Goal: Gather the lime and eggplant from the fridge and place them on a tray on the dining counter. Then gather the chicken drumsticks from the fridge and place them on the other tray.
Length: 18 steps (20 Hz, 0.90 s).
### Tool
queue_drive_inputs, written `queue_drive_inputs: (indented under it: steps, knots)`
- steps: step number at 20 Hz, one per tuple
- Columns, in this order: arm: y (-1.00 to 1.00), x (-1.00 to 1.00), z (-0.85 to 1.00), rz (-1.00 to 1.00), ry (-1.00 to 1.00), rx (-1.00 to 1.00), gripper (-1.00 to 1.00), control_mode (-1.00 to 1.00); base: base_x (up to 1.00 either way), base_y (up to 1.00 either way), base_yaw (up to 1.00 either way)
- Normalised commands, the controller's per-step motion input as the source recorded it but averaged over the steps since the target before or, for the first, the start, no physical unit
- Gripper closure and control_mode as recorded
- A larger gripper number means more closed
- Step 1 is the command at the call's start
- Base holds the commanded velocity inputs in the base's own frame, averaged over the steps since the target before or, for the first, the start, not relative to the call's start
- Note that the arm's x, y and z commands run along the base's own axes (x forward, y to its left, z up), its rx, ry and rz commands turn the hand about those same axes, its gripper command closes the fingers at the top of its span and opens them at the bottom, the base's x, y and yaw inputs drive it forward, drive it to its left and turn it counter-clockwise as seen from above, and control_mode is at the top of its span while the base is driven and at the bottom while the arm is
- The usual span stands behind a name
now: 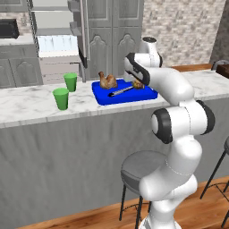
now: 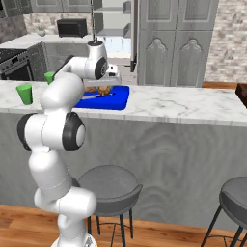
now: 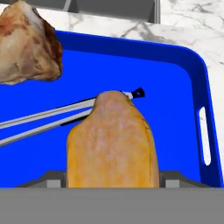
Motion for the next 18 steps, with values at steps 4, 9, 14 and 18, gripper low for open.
queue_drive_inputs:
  steps: [4, 9, 14, 18]
  knots:
    - [0.0, 0.06, -0.08, 0.0, 0.0, 0.0, 1.0, -1.0, 0.0, 0.0, 0.0]
    - [0.0, 0.11, -0.14, 0.0, 0.0, 0.0, 1.0, -1.0, 0.0, 0.0, 0.0]
    - [0.0, 0.13, -0.15, 0.0, 0.0, 0.0, 1.0, -1.0, 0.0, 0.0, 0.0]
    - [0.0, 0.13, -0.12, 0.0, 0.0, 0.0, 1.0, -1.0, 0.0, 0.0, 0.0]
